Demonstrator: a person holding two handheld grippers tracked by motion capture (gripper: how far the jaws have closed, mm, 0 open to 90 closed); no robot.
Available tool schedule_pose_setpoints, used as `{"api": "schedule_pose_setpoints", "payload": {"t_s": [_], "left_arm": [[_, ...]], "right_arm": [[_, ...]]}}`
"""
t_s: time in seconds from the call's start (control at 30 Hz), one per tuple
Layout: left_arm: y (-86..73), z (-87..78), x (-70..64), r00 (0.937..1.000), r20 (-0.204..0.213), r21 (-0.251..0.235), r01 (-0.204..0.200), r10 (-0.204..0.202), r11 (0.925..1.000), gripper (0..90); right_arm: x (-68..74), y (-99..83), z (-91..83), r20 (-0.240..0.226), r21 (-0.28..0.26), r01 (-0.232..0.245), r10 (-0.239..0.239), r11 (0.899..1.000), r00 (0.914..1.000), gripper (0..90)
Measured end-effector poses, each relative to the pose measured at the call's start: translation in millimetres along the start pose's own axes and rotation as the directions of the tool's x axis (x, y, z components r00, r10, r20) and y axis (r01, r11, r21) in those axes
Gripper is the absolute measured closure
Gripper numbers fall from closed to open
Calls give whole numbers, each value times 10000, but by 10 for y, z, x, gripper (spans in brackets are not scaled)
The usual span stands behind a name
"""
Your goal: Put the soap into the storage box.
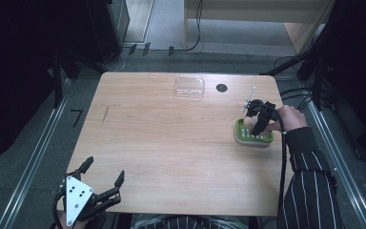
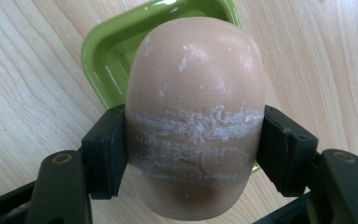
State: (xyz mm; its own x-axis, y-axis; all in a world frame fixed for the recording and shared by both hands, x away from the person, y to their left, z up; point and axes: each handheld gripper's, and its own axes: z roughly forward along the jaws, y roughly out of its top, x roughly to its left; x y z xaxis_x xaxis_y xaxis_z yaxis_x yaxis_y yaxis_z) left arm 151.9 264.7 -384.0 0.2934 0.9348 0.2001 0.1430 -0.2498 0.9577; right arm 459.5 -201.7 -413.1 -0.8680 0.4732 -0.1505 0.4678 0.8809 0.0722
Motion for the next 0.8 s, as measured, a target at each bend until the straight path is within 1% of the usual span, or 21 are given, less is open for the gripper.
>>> {"api": "schedule_pose_setpoints", "payload": {"t_s": [0.07,0.3,0.37,0.43,0.5,0.6,0.7,0.8], "left_arm": [[-2,-9,4,10000,-7,18,-22,22,10000,96],[-10,-42,10,9999,-133,38,-1,2,10000,96],[-13,-54,14,9999,-162,50,-19,20,10000,96],[-17,-67,16,9998,-216,54,19,-18,10000,96],[-19,-76,19,9997,-245,68,39,-37,10000,96],[-24,-94,23,9995,-306,92,24,-21,10000,96],[-28,-115,28,9993,-370,109,65,-61,9999,96],[-32,-130,34,9991,-422,112,82,-77,9999,96]], "right_arm": [[-11,-1,21,-59,25,10,-10,10000,10000,330],[-52,-1,87,-152,40,332,-332,9994,9993,330],[-66,-5,108,-183,59,300,-299,9995,9994,330],[-71,-3,126,-28,97,446,-445,9990,9990,330],[-74,1,138,1,80,558,-558,9984,9984,330],[-81,20,168,-80,7,625,-625,9980,9980,330],[-82,45,194,-154,107,759,-758,9971,9970,329],[-90,53,213,-238,79,867,-865,9962,9960,329]]}}
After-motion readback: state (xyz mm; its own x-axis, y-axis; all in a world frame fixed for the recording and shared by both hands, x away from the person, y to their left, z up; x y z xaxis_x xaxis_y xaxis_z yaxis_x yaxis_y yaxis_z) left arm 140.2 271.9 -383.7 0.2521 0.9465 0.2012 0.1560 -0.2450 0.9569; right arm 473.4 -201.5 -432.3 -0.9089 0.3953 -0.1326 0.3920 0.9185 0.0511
